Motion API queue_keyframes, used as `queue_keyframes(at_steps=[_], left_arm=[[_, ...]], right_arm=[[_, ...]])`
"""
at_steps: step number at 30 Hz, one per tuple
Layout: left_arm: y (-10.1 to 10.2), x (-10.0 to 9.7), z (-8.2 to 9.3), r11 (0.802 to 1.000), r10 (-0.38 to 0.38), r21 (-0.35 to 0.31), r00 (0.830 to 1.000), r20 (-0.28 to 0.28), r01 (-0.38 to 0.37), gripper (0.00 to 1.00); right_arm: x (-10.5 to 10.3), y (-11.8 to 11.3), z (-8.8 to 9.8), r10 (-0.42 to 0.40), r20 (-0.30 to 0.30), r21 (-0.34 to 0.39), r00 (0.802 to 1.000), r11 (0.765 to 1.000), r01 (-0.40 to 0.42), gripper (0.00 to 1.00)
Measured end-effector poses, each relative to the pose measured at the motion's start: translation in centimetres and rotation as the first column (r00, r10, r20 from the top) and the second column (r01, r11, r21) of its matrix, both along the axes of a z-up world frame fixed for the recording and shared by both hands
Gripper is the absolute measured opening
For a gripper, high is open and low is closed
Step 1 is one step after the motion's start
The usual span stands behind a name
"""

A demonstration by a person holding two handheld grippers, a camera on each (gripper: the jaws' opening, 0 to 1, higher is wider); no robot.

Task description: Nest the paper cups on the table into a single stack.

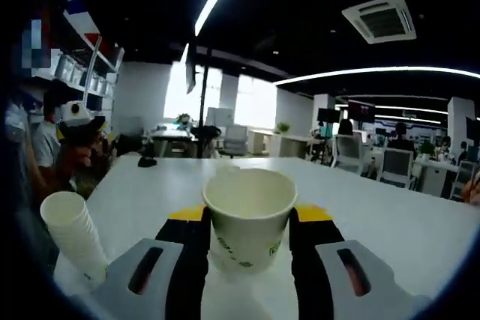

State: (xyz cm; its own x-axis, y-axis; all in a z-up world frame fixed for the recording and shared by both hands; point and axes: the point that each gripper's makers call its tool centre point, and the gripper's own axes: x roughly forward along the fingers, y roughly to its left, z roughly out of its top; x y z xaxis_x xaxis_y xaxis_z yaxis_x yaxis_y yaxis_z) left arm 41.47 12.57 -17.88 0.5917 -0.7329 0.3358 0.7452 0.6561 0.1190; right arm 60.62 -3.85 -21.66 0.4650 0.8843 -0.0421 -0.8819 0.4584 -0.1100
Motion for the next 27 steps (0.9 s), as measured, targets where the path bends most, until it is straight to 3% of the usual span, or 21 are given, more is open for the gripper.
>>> queue_keyframes(at_steps=[9,14,18,22,27], left_arm=[[0.5,-0.8,1.2,1.000,0.008,-0.015,1.000,0.030,-0.008,0.62],[0.2,-0.9,0.8,1.000,-0.003,-0.007,1.000,0.023,0.003,0.63],[0.0,-1.2,1.2,1.000,-0.013,-0.004,0.999,0.032,0.014,0.63],[0.6,-1.3,1.8,1.000,-0.002,-0.029,0.999,0.041,0.004,0.62],[-0.1,-1.3,0.6,1.000,-0.014,0.003,1.000,0.019,0.013,0.62]], right_arm=[[-7.5,1.3,4.9,0.124,0.068,0.030,0.990,0.992,-0.126,0.44],[-11.6,2.2,6.1,0.184,0.087,0.032,0.979,0.982,-0.188,0.44],[-13.5,2.8,6.0,0.201,0.098,0.010,0.975,0.979,-0.203,0.44],[-14.9,3.4,5.2,0.229,0.065,0.004,0.971,0.973,-0.229,0.44],[-16.8,3.9,4.0,0.263,0.031,0.020,0.964,0.964,-0.264,0.44]])
